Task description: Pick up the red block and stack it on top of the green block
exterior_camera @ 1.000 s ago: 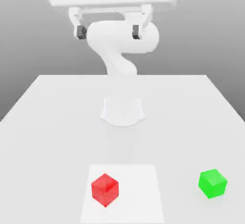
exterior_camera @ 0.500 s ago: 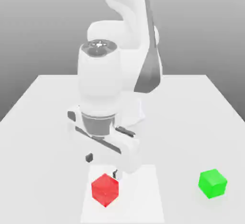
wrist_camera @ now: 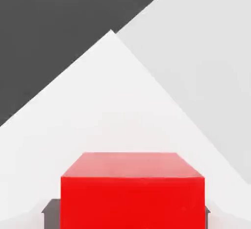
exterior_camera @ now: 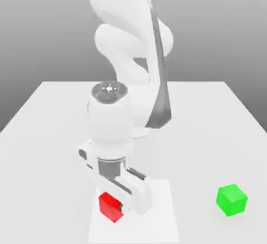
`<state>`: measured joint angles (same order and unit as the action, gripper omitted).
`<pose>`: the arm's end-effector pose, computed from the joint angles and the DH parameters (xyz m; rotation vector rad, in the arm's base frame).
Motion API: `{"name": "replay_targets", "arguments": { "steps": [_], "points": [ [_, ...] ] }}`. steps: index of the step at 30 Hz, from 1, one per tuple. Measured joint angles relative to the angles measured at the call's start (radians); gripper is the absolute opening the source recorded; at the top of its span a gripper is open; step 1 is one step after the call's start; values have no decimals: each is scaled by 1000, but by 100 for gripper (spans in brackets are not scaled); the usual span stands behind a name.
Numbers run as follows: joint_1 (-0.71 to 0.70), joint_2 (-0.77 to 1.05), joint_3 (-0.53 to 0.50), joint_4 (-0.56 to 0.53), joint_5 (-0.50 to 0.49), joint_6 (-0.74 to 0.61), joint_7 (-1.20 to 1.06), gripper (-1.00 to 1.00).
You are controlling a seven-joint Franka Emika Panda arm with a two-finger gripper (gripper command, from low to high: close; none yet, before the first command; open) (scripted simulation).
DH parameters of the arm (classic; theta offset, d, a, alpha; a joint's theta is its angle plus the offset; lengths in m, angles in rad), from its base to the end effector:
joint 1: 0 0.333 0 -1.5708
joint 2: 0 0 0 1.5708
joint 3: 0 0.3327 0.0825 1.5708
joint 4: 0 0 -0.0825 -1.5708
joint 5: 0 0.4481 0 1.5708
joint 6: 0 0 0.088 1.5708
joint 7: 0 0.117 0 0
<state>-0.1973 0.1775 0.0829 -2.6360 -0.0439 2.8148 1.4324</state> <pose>0.4482 -0.0471 0.1317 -2.2904 2.1478 -0.0023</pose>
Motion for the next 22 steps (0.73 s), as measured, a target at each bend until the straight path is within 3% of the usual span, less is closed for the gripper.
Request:
{"name": "replay_targets", "arguments": {
  "steps": [3, 13, 18, 19, 22],
  "points": [
    [26, -73, 37, -1, 14, -72, -17, -100],
    [375, -99, 278, 90, -9, -195, -54, -100],
    [425, 44, 230, 109, -130, -79, 28, -100],
    [436, 72, 215, 111, -153, -55, 44, 100],
    [436, 72, 215, 111, -153, -55, 44, 100]
  ]
}}
